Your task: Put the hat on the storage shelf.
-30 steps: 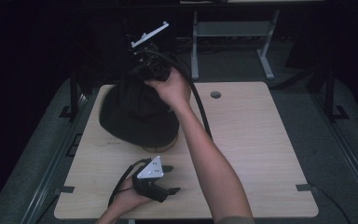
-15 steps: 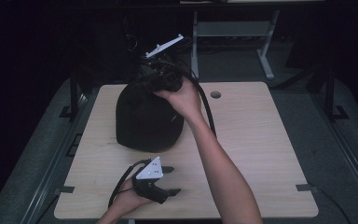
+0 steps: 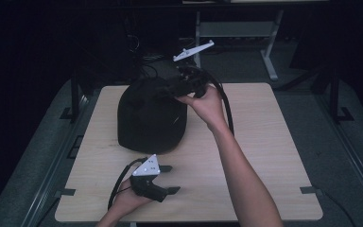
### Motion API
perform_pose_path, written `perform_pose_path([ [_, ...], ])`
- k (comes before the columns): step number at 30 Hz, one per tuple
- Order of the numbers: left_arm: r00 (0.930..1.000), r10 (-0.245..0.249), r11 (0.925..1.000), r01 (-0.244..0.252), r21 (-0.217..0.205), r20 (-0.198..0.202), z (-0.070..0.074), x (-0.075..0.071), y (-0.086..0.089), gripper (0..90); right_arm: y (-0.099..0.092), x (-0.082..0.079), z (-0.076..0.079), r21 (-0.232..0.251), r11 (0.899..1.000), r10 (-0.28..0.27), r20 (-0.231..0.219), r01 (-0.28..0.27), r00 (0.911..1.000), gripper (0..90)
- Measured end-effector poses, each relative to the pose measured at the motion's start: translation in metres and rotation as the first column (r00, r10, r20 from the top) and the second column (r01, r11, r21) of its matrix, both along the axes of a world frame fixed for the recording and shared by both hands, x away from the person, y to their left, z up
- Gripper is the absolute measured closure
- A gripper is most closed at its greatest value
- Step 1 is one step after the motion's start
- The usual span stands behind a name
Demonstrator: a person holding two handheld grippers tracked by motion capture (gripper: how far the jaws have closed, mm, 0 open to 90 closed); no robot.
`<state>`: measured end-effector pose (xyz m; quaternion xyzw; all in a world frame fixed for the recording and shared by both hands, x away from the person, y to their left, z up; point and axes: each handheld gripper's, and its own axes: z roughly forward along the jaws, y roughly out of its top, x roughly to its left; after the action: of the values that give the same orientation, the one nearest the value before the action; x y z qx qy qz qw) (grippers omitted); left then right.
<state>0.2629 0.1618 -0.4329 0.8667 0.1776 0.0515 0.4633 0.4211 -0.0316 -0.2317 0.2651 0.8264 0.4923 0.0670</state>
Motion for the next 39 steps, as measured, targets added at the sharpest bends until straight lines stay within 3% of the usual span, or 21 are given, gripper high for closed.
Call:
perform_pose_path([
  [12, 0.9999, 0.012, 0.9999, -0.012, 0.004, 0.000, -0.003, 0.001, -0.001, 23.0, -0.038, -0.008, -0.012, 0.025, 1.000, -0.015, -0.038, 0.016, 0.9992, 32.3],
  [18, 0.9998, 0.019, 0.9998, -0.019, 0.011, -0.001, -0.003, 0.002, 0.003, 22.9, -0.056, -0.017, -0.016, 0.018, 0.999, -0.040, -0.023, 0.040, 0.9989, 31.6],
  [33, 0.9988, 0.040, 0.9992, -0.040, -0.006, -0.028, -0.006, 0.005, 0.006, 22.7, -0.104, -0.034, -0.032, 0.023, 0.994, -0.105, -0.064, 0.107, 0.9924, 27.1],
  [39, 0.9987, 0.044, 0.9990, -0.044, -0.010, -0.026, -0.006, 0.005, 0.008, 22.8, -0.119, -0.044, -0.038, 0.026, 0.993, -0.117, -0.059, 0.118, 0.9914, 26.5],
])
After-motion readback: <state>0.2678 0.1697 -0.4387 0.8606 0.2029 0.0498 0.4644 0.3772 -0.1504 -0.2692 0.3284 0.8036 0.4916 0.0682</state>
